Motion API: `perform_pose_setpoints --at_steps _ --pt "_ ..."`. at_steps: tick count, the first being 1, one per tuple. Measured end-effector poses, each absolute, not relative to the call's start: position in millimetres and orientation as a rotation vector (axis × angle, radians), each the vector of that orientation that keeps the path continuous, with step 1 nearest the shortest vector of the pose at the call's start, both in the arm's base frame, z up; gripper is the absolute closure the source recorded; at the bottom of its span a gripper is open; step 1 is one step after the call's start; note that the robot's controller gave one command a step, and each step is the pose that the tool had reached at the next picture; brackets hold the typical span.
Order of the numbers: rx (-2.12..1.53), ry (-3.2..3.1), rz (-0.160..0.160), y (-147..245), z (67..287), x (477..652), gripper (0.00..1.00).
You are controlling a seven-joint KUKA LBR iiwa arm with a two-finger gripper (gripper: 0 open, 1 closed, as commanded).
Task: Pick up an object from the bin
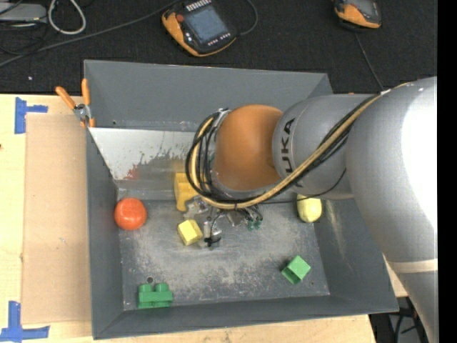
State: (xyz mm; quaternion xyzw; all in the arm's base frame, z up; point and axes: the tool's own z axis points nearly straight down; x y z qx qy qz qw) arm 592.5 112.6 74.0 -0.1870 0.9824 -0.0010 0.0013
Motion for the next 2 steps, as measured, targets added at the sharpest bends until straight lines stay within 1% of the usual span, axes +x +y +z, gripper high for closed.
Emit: perform_pose_setpoints --at_steps 2 --pt "-0.588 3.083 -0.003 112.6 74.0 592.5 1.00"
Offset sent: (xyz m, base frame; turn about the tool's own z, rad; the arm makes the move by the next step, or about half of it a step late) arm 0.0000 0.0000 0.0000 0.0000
